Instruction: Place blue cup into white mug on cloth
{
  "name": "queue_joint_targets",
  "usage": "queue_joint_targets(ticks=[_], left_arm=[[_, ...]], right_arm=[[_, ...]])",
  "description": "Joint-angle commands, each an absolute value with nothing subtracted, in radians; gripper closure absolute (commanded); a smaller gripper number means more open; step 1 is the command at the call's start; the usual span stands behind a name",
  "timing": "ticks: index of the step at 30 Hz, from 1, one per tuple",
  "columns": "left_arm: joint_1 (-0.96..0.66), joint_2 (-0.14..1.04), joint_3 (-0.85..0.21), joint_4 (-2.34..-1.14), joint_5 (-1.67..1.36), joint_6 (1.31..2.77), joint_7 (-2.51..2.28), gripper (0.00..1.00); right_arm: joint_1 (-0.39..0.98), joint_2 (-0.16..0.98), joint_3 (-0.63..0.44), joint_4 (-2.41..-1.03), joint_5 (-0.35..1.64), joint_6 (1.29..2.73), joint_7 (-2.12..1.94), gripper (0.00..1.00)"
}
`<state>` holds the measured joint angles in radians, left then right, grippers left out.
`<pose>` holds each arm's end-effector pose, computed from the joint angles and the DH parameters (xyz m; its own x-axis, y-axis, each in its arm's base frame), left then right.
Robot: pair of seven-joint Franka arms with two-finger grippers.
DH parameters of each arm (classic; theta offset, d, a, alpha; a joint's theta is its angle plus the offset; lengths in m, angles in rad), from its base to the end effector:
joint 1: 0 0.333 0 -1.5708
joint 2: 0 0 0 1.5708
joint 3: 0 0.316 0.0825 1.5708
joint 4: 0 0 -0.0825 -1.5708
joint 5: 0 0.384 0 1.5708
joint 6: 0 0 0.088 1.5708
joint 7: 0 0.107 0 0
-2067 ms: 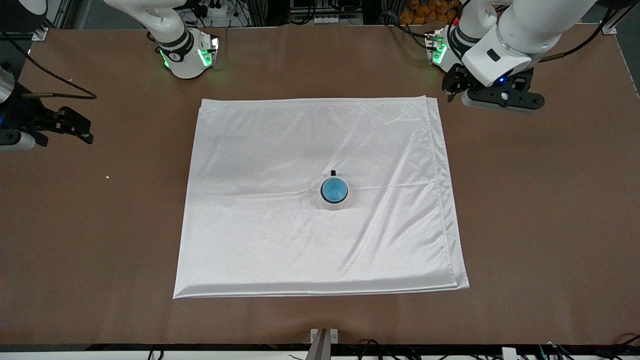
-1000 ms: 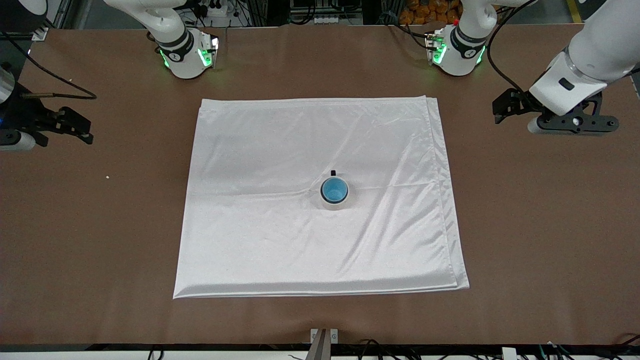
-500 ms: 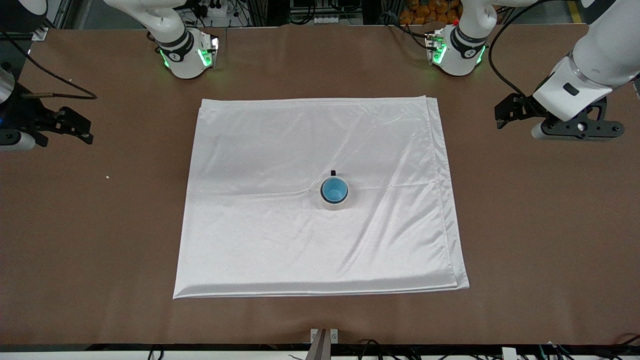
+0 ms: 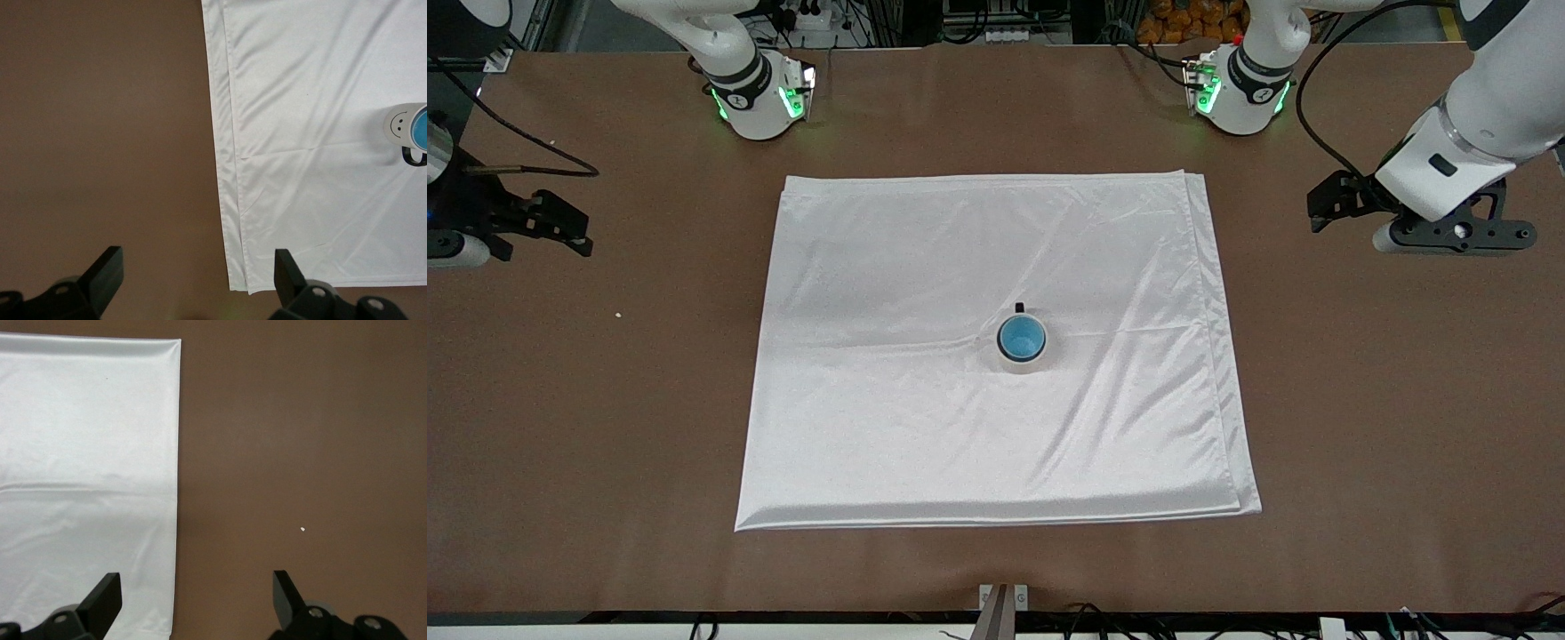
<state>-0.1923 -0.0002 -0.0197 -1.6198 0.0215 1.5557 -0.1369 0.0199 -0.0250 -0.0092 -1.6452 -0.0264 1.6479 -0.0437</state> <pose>0.5391 -0.1137 0.6003 0.9954 -0.0744 -0.0603 -0.0763 -0.9966 -0.0300 0.5531 0.0032 0.6099 0.9981 0.0564 0.0265 0.0557 -0.9981 0.0273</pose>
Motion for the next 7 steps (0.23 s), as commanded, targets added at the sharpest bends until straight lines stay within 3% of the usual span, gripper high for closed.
queue_joint_targets(ticks=[1, 7], left_arm=[[-0.183, 0.017, -0.018, -1.592, 0.037, 1.552, -0.123, 0.00], [-0.183, 0.017, -0.018, -1.592, 0.038, 1.552, -0.123, 0.00]], right_arm=[[0.008, -0.054, -0.002, -1.675, -0.023, 1.661, -0.052, 0.00], [0.005, -0.054, -0.002, -1.675, -0.023, 1.661, -0.052, 0.00]])
